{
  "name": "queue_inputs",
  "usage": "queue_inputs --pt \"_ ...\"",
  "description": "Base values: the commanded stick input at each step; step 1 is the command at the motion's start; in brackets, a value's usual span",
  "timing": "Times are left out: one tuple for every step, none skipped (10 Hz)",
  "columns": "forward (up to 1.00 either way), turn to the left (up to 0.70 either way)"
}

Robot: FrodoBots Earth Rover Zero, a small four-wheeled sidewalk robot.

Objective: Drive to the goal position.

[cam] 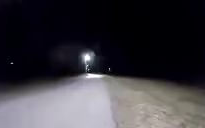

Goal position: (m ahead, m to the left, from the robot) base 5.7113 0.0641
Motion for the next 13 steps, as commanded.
queue_inputs --pt "0.70 0.00" --pt "0.70 0.15" --pt "0.70 0.27" --pt "0.70 0.27" --pt "0.70 0.27" --pt "0.70 0.27" --pt "0.70 0.27" --pt "0.70 0.27" --pt "0.49 0.19" --pt "0.00 0.00" --pt "0.00 0.00" --pt "0.00 0.00" --pt "0.00 0.00"
